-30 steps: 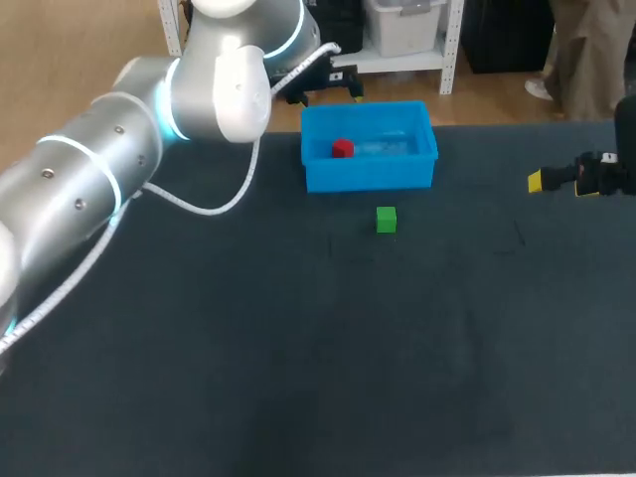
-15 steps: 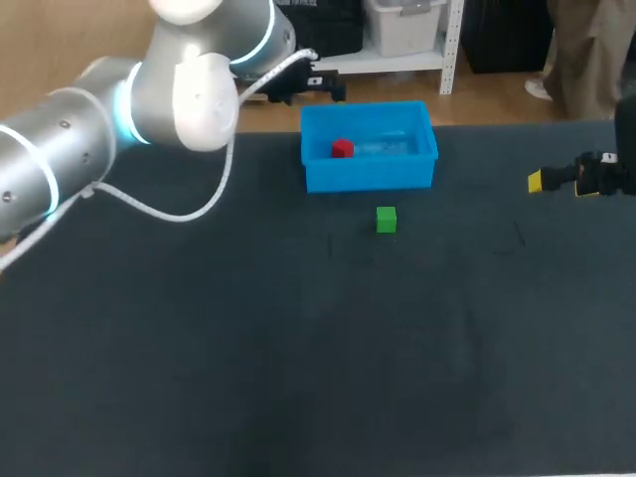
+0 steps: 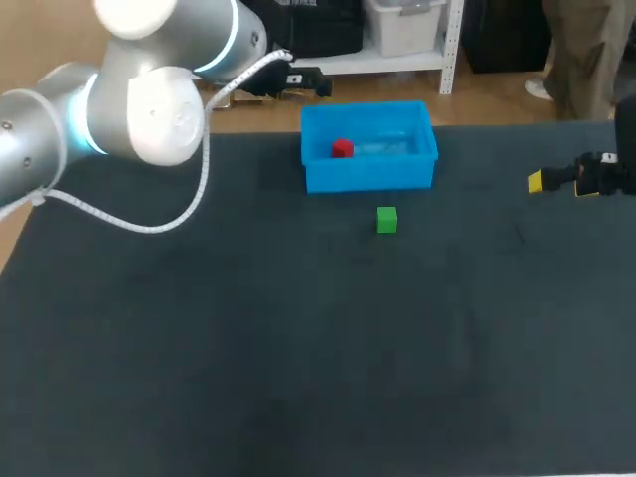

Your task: Use the left arm to pick the red cube and place it into the blue plastic box first, then use the right arm to grasp the green cube and put it into the same blue plastic box after the first action is fully finished.

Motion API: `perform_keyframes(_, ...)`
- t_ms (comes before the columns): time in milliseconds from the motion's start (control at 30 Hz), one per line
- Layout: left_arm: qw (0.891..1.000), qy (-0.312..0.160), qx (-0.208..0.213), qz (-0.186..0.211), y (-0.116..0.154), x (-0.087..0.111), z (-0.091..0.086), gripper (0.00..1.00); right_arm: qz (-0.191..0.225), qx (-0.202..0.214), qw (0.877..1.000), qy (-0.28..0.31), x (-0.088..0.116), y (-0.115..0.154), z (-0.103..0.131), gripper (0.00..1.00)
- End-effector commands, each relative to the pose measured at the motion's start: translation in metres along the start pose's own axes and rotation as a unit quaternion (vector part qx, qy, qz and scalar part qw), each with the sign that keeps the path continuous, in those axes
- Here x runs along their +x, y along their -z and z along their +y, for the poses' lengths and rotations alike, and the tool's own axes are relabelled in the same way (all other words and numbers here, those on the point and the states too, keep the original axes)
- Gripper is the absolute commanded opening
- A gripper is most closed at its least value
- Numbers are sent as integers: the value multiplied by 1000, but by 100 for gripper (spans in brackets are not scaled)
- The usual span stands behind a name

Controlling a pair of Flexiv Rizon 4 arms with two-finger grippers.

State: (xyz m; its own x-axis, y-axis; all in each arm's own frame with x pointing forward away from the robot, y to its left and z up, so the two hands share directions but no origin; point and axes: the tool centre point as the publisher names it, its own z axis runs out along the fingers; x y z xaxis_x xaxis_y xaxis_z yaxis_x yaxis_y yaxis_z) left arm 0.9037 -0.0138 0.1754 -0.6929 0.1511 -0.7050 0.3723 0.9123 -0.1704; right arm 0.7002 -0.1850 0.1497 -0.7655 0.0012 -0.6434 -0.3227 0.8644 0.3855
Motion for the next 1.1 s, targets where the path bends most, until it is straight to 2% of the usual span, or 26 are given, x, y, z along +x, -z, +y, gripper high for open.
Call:
perform_keyframes(33,1000,-11,10,0,26,9,4,100,1,-1,1000,0,0,0,-1,100)
perform_keyframes(700,997,-53,62,13,68,26,17,100,1,-1,1000,0,0,0,-1,100)
perform_keyframes(1100,989,-93,99,50,85,58,19,100,1,-1,1000,0,0,0,-1,100)
